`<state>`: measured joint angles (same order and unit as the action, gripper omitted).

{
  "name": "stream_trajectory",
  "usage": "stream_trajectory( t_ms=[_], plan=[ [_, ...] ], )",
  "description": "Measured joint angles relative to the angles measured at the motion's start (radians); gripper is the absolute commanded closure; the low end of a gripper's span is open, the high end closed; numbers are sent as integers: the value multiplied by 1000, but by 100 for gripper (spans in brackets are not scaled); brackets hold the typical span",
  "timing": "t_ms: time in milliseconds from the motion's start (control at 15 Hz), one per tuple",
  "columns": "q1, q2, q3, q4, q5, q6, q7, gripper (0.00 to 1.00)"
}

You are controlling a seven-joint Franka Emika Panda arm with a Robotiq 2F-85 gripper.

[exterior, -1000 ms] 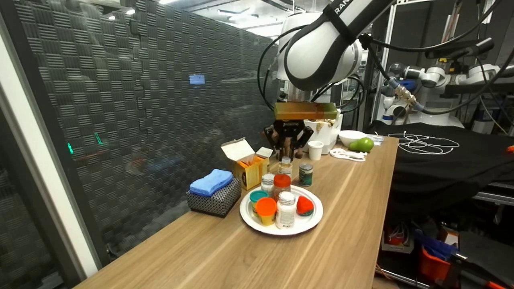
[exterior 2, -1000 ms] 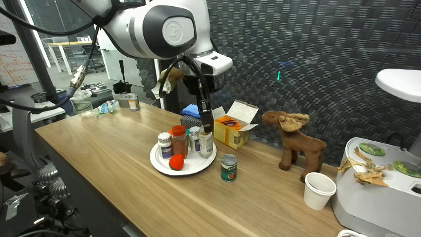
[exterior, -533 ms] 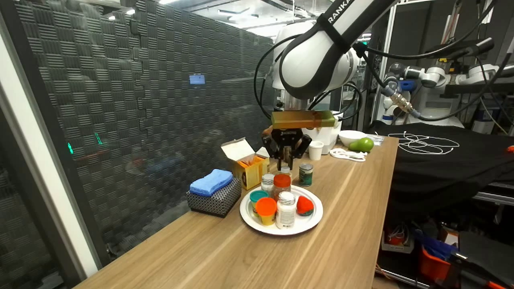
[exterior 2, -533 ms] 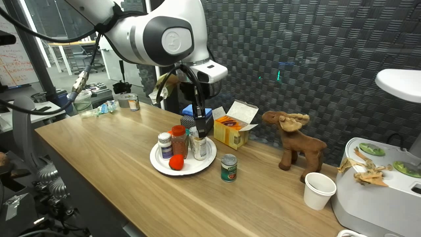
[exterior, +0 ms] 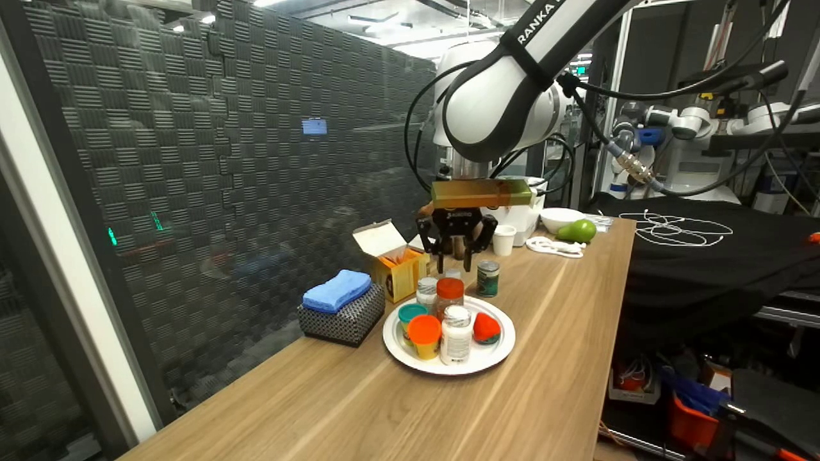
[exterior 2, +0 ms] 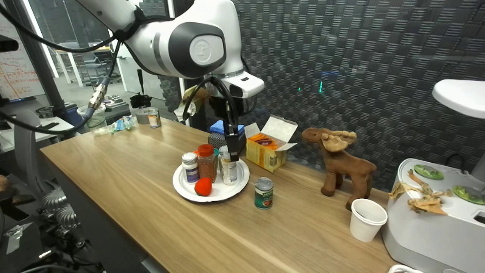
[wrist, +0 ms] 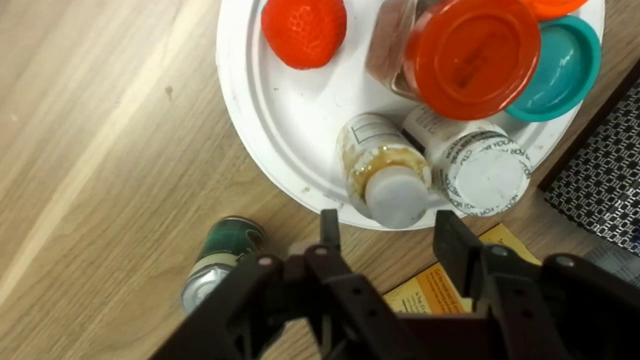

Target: Pick up all the smaller bottles and the orange object, and put them in the plate

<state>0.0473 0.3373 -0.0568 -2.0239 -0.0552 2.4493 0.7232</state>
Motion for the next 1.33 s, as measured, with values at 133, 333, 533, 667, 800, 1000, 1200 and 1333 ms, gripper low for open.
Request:
stream_trajectory(
  t_ms=[133, 333, 533, 667, 800, 1000, 1200, 1333],
  plan=[
    [5, -7, -9, 0, -6, 2, 6, 1],
    [16, -31, -41, -4, -42, 2, 65, 0],
    [14, -40, -82, -9, -61, -7, 123, 0],
    [4, -33, -107, -10, -61, -13, 153, 0],
    [-9, -18, -128, -8, -61, -27, 177, 0],
    [-32, 15, -138, -1, -60, -44, 194, 0],
    [-41, 41, -138, 5, -49, -48, 195, 0],
    [-42, 51, -137, 9, -36, -45, 195, 0]
  ],
)
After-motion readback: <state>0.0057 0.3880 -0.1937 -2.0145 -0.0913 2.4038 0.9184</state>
